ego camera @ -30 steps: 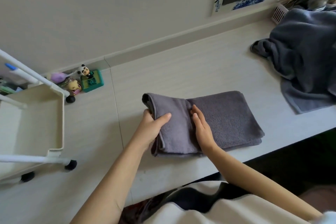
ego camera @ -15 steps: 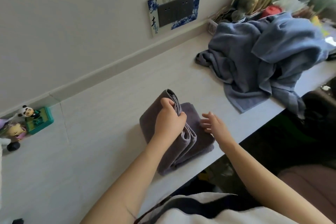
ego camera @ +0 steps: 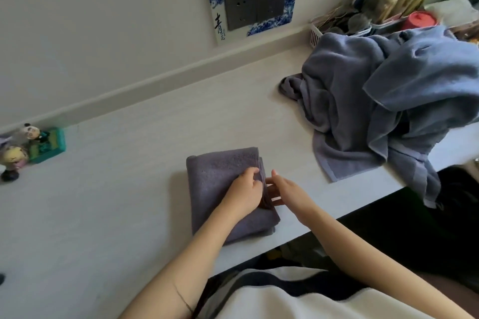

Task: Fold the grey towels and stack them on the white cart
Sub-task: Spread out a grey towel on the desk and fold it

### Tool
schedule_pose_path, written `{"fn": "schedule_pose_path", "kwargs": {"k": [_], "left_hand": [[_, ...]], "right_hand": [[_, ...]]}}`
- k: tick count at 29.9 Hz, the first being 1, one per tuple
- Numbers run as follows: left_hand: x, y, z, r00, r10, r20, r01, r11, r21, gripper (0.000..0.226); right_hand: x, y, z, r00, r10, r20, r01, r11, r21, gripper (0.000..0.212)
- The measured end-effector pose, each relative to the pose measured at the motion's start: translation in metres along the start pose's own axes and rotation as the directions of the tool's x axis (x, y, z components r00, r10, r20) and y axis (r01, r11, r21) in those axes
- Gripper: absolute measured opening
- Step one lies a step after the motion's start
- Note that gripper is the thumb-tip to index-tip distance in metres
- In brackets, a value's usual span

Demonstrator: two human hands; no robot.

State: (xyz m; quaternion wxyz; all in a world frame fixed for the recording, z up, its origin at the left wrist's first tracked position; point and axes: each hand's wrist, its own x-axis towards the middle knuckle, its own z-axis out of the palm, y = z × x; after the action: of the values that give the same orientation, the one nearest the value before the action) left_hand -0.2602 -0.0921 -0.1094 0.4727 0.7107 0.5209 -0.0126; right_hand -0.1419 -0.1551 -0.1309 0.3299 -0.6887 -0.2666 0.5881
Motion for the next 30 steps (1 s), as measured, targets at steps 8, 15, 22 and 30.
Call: {"fn": "schedule_pose_path", "kwargs": {"k": [8, 15, 22, 30], "left_hand": [[-0.014, -0.07, -0.032, 0.781, 0.303, -0.546, -0.009, 0.879, 0.476, 0.056], [-0.004, -0.089, -0.001, 0.896, 0.216, -0.389, 0.1, 0.755, 0.648, 0.067], [0.0, -0.104, 0.002, 0.89, 0.25, -0.38, 0.089, 0.724, 0.684, 0.065], [0.001, -0.104, 0.003, 0.872, 0.259, -0.416, 0.086, 0.755, 0.651, 0.065]], "right_hand": [[0.009, -0.015, 0.026, 0.996, -0.085, -0.038, 0.048, 0.818, -0.573, 0.067], [0.017, -0.015, 0.024, 0.999, -0.049, -0.011, 0.032, 0.786, -0.618, 0.054], [0.027, 0.007, 0.044, 0.839, -0.542, 0.045, 0.3, 0.393, -0.869, 0.062], [0.045, 0.026, 0.045, 0.857, -0.513, 0.052, 0.288, 0.393, -0.874, 0.062]]}}
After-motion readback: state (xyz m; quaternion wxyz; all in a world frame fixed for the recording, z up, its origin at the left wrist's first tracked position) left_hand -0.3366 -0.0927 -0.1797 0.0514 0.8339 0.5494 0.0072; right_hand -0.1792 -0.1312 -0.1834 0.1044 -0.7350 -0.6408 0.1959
